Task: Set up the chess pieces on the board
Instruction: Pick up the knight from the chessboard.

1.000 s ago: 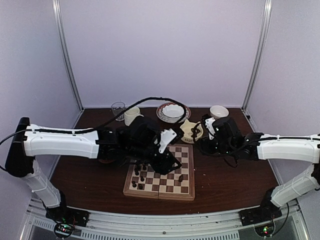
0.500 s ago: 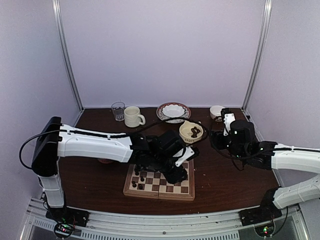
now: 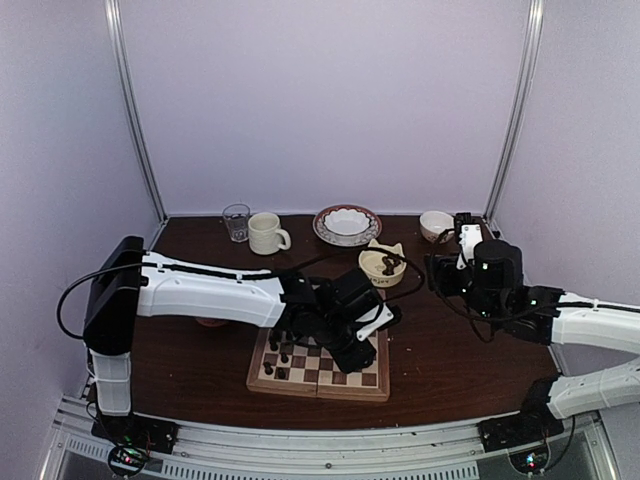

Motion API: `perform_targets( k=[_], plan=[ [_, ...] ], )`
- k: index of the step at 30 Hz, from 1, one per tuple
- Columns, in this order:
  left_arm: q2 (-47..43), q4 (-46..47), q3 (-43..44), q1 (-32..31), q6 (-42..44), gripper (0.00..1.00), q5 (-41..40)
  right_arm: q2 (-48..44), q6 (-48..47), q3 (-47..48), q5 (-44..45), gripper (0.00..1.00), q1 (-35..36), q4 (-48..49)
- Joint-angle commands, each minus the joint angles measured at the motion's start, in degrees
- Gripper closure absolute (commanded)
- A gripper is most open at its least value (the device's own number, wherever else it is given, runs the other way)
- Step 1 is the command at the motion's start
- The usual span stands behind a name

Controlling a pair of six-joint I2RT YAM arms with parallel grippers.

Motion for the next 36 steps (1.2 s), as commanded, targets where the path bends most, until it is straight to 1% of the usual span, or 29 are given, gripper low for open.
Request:
perform_targets(
  k=[1, 6, 19, 21, 30, 33, 36],
  plan=[
    [0.95, -0.66, 2.16, 0.04, 0.20, 0.54, -2.40, -1.44, 0.02, -1.10, 1.18, 0.37, -0.37, 1.68],
    [1.88, -0.80, 2.73, 0.01, -0.19, 0.55, -3.05, -1.64, -0.15, -0.99, 0.78, 0.37, -0.37, 1.64],
    [4.01, -2.57, 4.81, 0.01, -0.27, 0.65, -4.67, -1.56, -0.33, -0.92, -0.51, 0.37, -0.37, 1.71],
    [4.22, -2.83, 5.04, 0.08, -0.26, 0.69, -4.92, -1.55, -0.33, -0.95, -0.55, 0.37, -0.37, 1.75],
    [4.44, -5.04, 6.69, 0.07, -0.46, 0.98, -6.70, -1.76, -0.51, -0.97, -0.87, 0.37, -0.37, 1.82],
    [2.17, -6.91, 6.69, 0.13, -1.03, 1.00, -9.23, -1.75, -0.51, -1.03, -0.85, 0.37, -0.37, 1.86],
    [-2.46, -6.95, 4.39, 0.58, -1.19, 1.00, -10.46, -1.64, -0.64, -1.08, -0.83, 0.37, -0.36, 1.86]
  ],
)
